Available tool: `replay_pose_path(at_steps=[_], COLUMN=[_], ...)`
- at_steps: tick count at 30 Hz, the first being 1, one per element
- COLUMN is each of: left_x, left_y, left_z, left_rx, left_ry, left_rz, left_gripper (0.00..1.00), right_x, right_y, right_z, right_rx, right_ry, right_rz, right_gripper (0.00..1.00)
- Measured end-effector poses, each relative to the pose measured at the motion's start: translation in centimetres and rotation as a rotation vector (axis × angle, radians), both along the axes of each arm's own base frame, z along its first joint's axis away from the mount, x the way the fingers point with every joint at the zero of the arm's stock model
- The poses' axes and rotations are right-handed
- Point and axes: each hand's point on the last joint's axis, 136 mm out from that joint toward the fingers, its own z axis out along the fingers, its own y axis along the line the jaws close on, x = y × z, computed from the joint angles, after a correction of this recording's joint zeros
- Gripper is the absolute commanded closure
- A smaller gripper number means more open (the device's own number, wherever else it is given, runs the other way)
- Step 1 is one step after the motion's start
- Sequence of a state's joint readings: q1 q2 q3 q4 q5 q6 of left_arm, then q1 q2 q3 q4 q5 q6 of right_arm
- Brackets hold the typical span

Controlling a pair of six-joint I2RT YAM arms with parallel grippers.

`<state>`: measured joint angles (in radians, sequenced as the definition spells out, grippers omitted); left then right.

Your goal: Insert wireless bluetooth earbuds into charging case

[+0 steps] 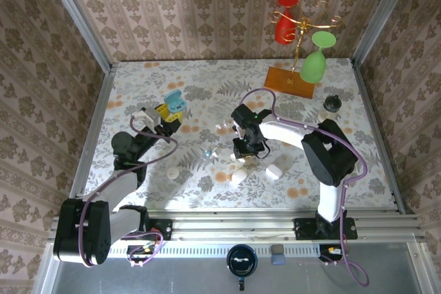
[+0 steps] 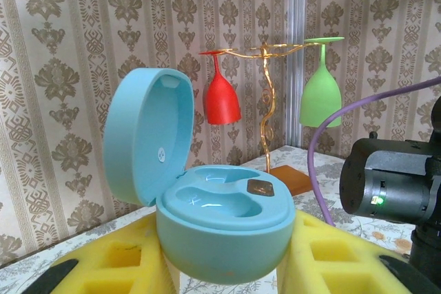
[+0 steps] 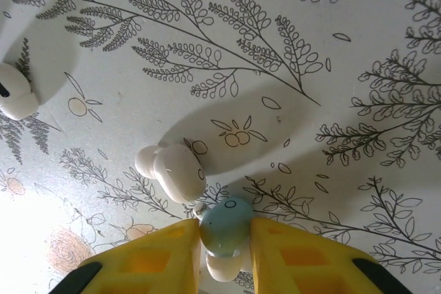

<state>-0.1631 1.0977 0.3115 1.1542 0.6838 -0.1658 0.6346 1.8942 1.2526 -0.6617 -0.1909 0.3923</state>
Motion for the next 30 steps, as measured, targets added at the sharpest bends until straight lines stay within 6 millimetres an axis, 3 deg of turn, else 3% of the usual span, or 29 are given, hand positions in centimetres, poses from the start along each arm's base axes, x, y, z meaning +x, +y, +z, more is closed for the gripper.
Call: replay_pose_path(at_steps=[11, 14, 17, 18, 20, 24, 28, 30], left_x=[0.0, 0.0, 0.0, 0.0, 0.0, 0.0, 0.0, 0.0], left_y=[0.0, 0.0, 0.0, 0.0, 0.0, 0.0, 0.0, 0.0], left_z=[0.0, 0.0, 0.1, 0.1, 0.1, 0.1, 0.1, 0.1], left_rx=[0.0, 0.0, -0.001, -0.001, -0.001, -0.001, -0.001, -0.001], left_ry=[0.0, -0.002, -0.004, -0.004, -0.005, -0.005, -0.005, -0.005], left_rz=[0.0, 0.0, 0.0, 0.0, 0.0, 0.0, 0.0, 0.0], left_gripper=[0.76, 0.76, 0.76, 0.76, 0.76, 0.76, 0.76, 0.76], right_x=[0.7, 0.9, 1.0, 1.0, 1.0, 1.0, 1.4, 1.7], right_y=[-1.4, -1.8, -2.1, -2.1, -2.0, -1.6, -1.0, -0.8], right_z=[-1.0, -1.1, -1.1, -1.0, -0.9, -0.2, 1.6, 2.2], right_rx=[-0.113, -0.155, -0.175, -0.173, -0.167, -0.131, -0.074, -0.053], right_ry=[-0.025, -0.046, -0.054, -0.055, -0.057, -0.07, -0.109, -0.126], right_rz=[0.02, 0.042, 0.047, 0.047, 0.049, 0.047, 0.035, 0.031], right_gripper=[0.66, 0.73, 0.87, 0.87, 0.73, 0.57, 0.69, 0.69])
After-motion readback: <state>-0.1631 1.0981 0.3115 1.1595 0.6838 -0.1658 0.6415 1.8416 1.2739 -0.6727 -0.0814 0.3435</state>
